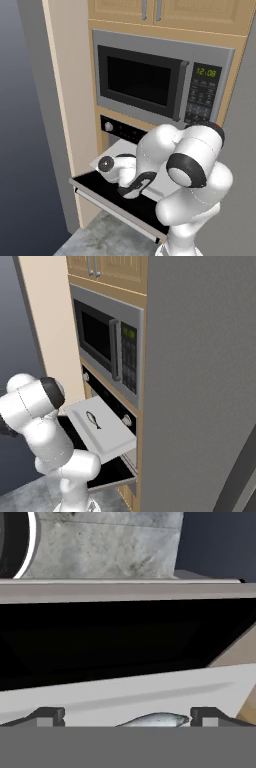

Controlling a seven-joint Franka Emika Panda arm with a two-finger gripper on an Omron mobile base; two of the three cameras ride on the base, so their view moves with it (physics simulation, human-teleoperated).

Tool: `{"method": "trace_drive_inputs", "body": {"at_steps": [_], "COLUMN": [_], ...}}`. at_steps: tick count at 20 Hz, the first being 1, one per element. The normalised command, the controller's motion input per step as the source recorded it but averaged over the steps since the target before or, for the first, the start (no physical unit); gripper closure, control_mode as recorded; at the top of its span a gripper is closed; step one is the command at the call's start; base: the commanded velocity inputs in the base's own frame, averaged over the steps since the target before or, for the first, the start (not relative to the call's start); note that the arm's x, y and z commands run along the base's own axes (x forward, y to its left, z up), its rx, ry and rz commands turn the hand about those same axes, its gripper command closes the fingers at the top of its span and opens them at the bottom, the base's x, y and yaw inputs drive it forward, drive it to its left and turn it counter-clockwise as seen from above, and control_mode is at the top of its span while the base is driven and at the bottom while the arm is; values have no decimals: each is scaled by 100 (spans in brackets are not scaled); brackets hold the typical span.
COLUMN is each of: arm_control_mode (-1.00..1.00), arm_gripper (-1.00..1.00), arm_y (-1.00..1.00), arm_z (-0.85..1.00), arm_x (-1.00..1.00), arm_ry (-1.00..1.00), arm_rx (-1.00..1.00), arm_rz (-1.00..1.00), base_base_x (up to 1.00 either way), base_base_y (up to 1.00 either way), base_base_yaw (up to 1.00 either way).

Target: Place the fish on the top rack of the oven, and slide the tray back inside. Close the oven door.

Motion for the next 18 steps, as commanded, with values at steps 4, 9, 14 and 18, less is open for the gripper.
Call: {"method": "trace_drive_inputs", "body": {"at_steps": [4,9,14,18], "arm_control_mode": [-100,-100,-100,-100], "arm_gripper": [-100,-100,-100,-100], "arm_y": [0,0,-8,-36], "arm_z": [-44,-40,-38,-34], "arm_x": [0,3,14,20], "arm_ry": [0,1,1,0], "arm_rx": [-9,-9,-8,-8], "arm_rz": [0,0,0,0], "base_base_x": [0,0,0,0], "base_base_y": [0,0,0,0], "base_base_yaw": [0,0,0,0]}}
